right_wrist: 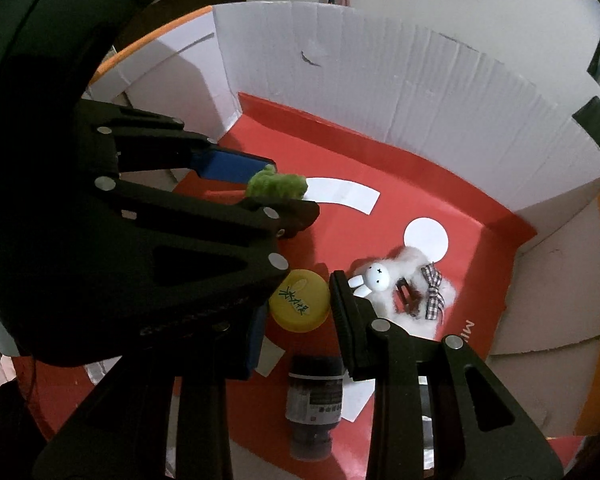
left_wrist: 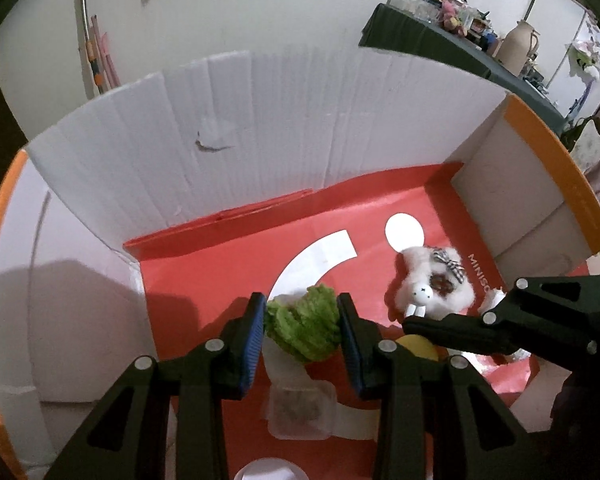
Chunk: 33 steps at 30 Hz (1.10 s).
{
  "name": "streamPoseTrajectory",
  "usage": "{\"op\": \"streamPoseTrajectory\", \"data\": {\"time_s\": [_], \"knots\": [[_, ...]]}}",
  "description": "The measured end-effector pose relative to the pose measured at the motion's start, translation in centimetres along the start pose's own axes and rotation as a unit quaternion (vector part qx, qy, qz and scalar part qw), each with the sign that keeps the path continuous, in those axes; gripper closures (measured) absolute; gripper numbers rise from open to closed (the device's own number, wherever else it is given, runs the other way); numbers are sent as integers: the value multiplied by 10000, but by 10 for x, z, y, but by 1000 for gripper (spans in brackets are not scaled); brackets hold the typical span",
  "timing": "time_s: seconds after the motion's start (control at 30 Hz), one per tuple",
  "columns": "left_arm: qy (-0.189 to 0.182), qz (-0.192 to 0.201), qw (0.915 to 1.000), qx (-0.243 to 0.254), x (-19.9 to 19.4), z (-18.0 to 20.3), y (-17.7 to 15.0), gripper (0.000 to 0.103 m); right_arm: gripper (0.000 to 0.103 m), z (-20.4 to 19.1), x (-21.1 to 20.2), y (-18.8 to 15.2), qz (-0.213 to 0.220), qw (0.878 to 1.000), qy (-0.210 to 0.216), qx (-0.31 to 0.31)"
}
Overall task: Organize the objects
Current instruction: 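Lower the green piece with the left tool while the right tool opens to release the cap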
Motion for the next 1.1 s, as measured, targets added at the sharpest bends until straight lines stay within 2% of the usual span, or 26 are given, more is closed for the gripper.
{"op": "streamPoseTrajectory", "data": {"time_s": [0.4,0.7,1.1], "knots": [[-12,-56,10000,-48,4,-3,-3,65,74,1,9,-9,-255,9996,96,23],[1,-22,10000,-15,1,-8,-6,65,74,7,10,-15,-271,9990,274,204],[-39,-16,10000,-34,6,-1,0,61,74,10,7,-22,-256,9989,293,262]]}}
Point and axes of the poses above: each gripper's, at about its wrist camera, not at the fingertips, and x roughly the way its jaws point, z to its right, y to its top, the point moved 10 cm from there along x, roughly the way its jaws point, and after that the axes turned 12 degrees about -x, right-handed, at the moved point
